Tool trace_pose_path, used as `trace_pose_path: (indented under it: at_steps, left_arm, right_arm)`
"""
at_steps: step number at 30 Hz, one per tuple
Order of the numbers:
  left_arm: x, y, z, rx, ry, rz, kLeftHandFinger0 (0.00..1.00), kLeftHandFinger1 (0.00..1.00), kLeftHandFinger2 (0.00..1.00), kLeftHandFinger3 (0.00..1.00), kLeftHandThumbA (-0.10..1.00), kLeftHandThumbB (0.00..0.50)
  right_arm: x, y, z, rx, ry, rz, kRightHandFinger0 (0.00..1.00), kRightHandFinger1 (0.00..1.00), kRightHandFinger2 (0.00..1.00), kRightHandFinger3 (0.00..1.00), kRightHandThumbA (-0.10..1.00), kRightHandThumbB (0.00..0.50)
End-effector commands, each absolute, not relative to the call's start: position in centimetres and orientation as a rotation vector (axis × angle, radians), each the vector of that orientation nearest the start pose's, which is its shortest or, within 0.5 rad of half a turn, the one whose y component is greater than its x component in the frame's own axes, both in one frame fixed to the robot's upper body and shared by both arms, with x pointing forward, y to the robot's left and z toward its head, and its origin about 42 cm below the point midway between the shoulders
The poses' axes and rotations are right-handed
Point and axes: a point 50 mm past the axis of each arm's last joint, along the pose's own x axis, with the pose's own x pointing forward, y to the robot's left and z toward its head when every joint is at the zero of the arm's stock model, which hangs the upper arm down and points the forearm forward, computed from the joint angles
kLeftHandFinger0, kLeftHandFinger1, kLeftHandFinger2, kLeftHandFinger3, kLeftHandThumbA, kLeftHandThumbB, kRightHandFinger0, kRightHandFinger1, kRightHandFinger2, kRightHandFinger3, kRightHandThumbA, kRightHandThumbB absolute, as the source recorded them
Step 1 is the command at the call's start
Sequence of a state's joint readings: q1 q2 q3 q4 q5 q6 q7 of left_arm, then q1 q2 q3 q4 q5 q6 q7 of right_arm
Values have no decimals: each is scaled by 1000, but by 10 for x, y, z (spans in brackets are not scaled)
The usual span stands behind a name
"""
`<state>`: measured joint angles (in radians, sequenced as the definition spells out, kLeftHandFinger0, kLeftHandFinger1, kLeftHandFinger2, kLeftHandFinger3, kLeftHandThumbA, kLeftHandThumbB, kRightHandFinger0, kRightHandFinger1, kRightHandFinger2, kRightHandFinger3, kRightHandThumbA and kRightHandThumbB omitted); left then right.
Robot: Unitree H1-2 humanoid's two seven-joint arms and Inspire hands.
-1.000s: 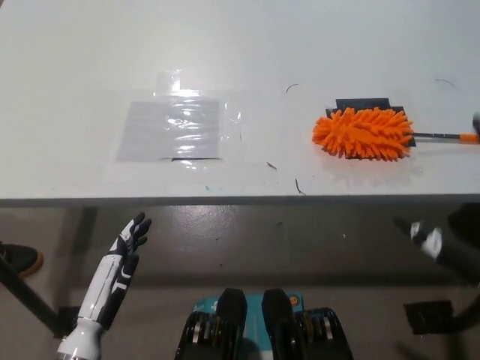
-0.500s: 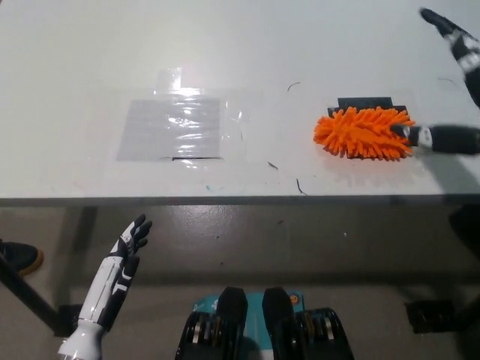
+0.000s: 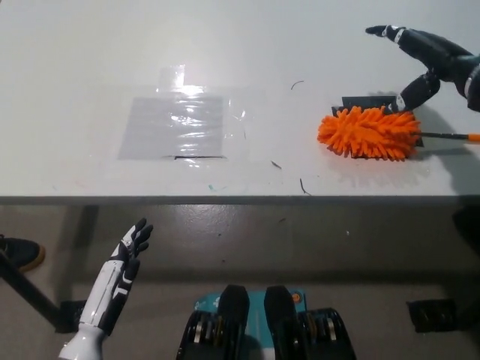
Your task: The robot uses it right hand to pick up an extended orange duster kept in the middle of the desk and presses its handle against the desk to collapse it
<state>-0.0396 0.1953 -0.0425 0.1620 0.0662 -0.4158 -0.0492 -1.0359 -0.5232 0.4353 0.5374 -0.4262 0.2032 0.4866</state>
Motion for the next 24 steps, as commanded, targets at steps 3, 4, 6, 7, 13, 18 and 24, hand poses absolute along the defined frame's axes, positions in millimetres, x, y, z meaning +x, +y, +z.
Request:
trace_pose_path:
  at_steps: [3,4,6,7,13,18,24]
  left_arm:
    - [289,258,99,246,-345,-140,1000,1000,1000,1000,1000,176]
    - [289,258,99,246,-345,-140,1000,1000,1000,1000,1000,176]
    - [291,259,100,248,-346,-137,1000,1000,1000,1000,1000,176]
    - [290,259,99,248,-345,-137,1000,1000,1000,1000,1000,175]
    - [289,259,98,238,-340,-138,1000,1000,1000,1000,1000,192]
    - [290,260,99,246,-340,-139,1000,1000,1000,1000,1000,181]
    - [290,259,98,240,-336,-139,1000,1000,1000,1000,1000,182]
  right_arm:
    - [559,-249,385,-1309,55,386,1000,1000,1000,1000,1000,343]
    - [559,-249,385,-1309,55,386,1000,1000,1000,1000,1000,343]
    - [569,-244,377,-1312,73,401,1000,1000,1000,1000,1000,376]
    - [570,-244,377,-1312,74,402,1000,1000,1000,1000,1000,378]
    - [574,-237,366,-1308,116,456,1000,1000,1000,1000,1000,373]
    - [579,-232,363,-1293,128,467,1000,1000,1000,1000,1000,396]
    - [583,-224,364,-1293,133,498,1000,1000,1000,1000,1000,402]
